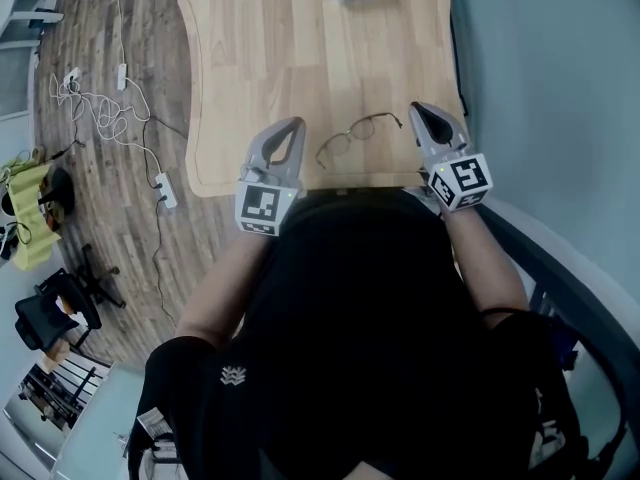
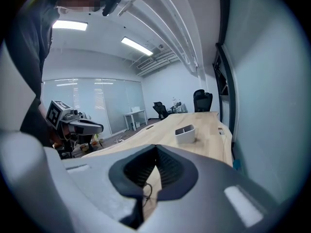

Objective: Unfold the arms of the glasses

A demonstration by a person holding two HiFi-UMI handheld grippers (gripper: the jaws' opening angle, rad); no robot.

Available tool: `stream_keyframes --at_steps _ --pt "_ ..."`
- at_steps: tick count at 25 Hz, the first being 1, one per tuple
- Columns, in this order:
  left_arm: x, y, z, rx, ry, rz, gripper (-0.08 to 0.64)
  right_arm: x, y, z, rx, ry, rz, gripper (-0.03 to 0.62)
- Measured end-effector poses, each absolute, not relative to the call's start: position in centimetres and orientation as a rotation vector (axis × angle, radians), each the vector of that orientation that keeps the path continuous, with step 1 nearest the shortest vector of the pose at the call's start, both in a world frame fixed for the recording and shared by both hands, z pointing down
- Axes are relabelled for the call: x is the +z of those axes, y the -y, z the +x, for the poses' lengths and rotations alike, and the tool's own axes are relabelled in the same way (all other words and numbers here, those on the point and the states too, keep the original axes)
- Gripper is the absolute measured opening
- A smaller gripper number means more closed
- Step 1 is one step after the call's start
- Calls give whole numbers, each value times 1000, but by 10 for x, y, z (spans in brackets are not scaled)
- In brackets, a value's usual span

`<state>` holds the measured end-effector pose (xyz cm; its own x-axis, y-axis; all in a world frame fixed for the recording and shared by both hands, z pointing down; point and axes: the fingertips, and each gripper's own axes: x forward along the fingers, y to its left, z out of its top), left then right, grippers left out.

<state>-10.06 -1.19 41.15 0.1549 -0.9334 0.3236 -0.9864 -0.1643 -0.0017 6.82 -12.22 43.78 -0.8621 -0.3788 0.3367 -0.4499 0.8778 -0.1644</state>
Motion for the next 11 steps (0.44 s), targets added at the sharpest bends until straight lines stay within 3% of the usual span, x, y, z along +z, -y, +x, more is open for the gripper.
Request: stream_keyframes --at_steps 11 --pt "435 12 -114 389 1865 2206 6 463 125 55 348 2737 601 0"
